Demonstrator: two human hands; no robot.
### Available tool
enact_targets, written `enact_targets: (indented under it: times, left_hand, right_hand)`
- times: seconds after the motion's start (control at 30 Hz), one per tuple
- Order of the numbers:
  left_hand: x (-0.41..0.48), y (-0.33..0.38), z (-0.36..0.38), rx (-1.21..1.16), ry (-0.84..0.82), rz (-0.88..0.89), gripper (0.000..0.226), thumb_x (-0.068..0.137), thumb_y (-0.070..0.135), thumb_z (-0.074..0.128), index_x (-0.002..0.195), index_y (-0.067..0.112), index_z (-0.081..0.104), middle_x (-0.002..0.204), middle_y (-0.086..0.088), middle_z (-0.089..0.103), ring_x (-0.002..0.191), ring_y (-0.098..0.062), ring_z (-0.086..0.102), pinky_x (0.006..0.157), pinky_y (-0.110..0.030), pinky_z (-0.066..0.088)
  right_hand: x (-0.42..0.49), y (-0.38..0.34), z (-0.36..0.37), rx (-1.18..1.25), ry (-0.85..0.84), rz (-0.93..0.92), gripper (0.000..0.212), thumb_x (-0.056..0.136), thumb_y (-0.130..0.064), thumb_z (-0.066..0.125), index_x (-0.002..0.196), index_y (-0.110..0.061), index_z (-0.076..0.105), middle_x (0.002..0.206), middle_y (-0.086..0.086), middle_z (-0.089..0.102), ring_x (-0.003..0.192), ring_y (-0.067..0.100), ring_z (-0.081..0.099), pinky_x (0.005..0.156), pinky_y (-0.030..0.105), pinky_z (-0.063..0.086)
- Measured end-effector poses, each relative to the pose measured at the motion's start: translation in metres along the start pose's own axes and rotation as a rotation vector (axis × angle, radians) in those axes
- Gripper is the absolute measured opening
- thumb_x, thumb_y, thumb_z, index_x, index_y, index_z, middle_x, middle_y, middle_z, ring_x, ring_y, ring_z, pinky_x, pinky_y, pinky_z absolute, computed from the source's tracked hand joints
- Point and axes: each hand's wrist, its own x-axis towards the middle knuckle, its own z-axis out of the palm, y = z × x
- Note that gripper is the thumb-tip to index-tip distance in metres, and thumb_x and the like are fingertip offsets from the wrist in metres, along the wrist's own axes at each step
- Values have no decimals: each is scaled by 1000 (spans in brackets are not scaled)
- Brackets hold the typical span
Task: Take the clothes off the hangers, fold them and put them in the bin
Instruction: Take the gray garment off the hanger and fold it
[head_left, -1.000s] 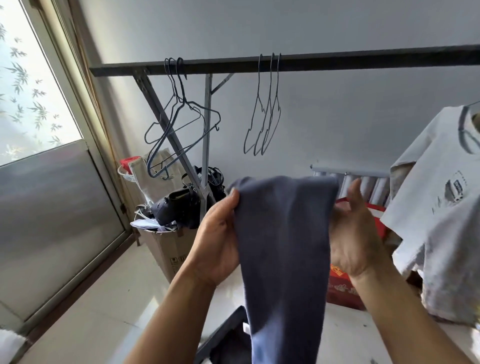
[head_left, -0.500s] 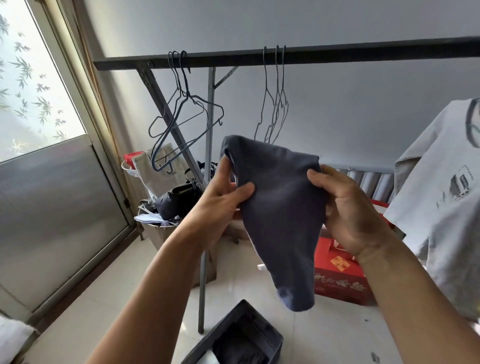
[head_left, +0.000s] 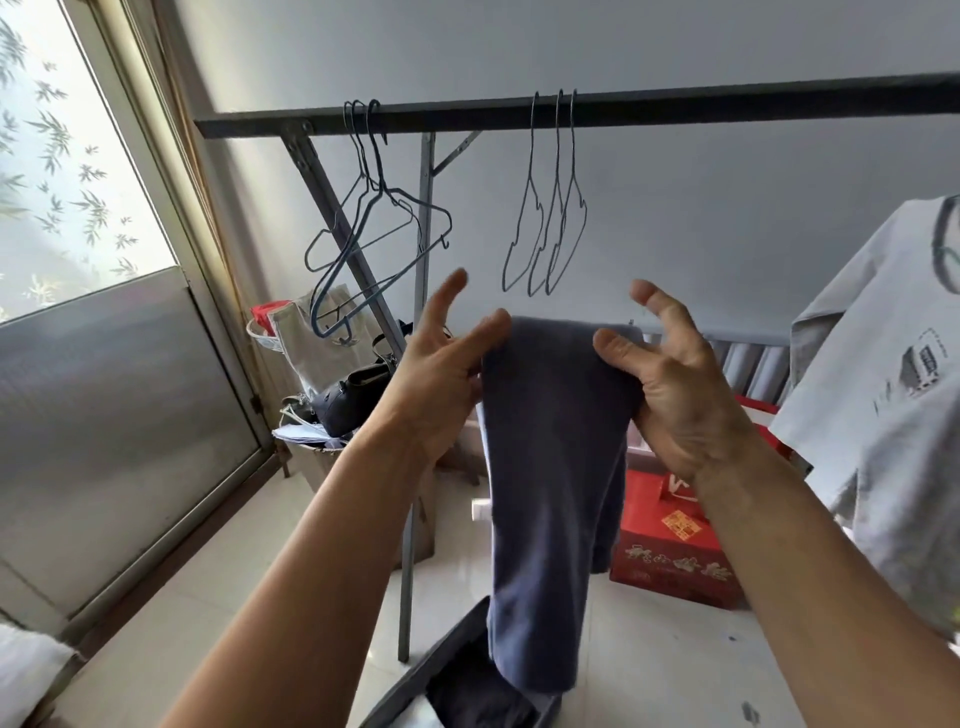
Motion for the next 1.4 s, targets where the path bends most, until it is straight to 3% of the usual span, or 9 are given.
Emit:
enact_targets:
  times: [0.17, 0.37, 0.43, 0.57, 0.67, 0.83, 0.97, 1.1, 1.4]
  left_hand:
    - [-8, 1, -5, 212, -186, 40, 79, 80, -21, 58, 143, 26, 47, 109, -29, 64, 98, -32, 62, 95, -43, 52]
    - [-3, 3, -8, 620, -77, -20, 33, 95, 6, 59, 115, 30, 69, 86, -10, 71, 76, -16, 67, 68, -22, 55]
    - [0, 1, -9, 617, -22, -25, 25, 96, 11, 60, 108, 28, 72, 81, -7, 69, 74, -14, 64, 70, -24, 55]
    - [1, 0, -10, 509, -53, -52, 44, 83, -9, 67, 120, 15, 66, 105, -12, 73, 93, -18, 68, 88, -28, 56]
    - [1, 0, -8, 781, 23, 76, 47, 80, -1, 71, 124, 16, 65, 105, -3, 71, 98, -13, 66, 94, -30, 53]
    - [-2, 5, -4, 1115, 101, 248, 16, 81, 20, 68, 91, 31, 63, 84, 14, 57, 87, -9, 54, 73, -19, 39]
    - [0, 5, -7, 920, 76, 196, 10, 77, 27, 69, 82, 25, 61, 97, 8, 57, 95, -12, 55, 82, -28, 45]
    - [1, 6, -4, 713, 24, 129, 13, 87, 9, 66, 82, 16, 57, 57, 12, 51, 52, -5, 47, 51, -19, 40]
    - [4, 5, 16, 579, 68, 73, 15, 87, 6, 65, 81, 13, 54, 67, -4, 55, 62, -18, 54, 58, -33, 50]
  right_hand:
    - [1, -11, -7, -331, -116, -72, 78, 83, 13, 62, 136, -42, 47, 88, 15, 67, 83, 20, 66, 79, 30, 56]
    - [5, -1, -8, -477, 19, -54, 59, 86, -7, 71, 135, -34, 51, 93, 15, 71, 87, 13, 70, 70, 8, 47]
    - [5, -1, -10, -447, 30, -37, 47, 86, -10, 71, 128, -28, 60, 94, 11, 71, 84, 8, 66, 64, 4, 44]
    - [2, -1, -11, -383, -85, 3, 38, 81, 2, 71, 114, -16, 66, 100, 7, 70, 92, 14, 66, 82, 17, 52]
    - [1, -3, -8, -534, -64, -89, 34, 83, 6, 66, 96, -26, 65, 92, -5, 67, 84, 3, 62, 70, 8, 49]
    - [2, -3, -7, -807, 62, -266, 17, 89, -9, 65, 91, -26, 62, 90, -5, 57, 79, 6, 52, 65, 8, 38]
    - [2, -5, -9, -703, 30, -278, 15, 90, -8, 63, 91, -22, 61, 92, -4, 60, 79, 0, 56, 68, 6, 42]
    - [6, -3, -8, -543, 56, -289, 22, 89, -4, 65, 86, -25, 60, 82, -6, 65, 74, 1, 60, 67, 8, 48]
    - [-4, 15, -1, -557, 203, -334, 19, 87, -21, 69, 102, -16, 57, 94, -4, 62, 81, 9, 59, 66, 13, 44]
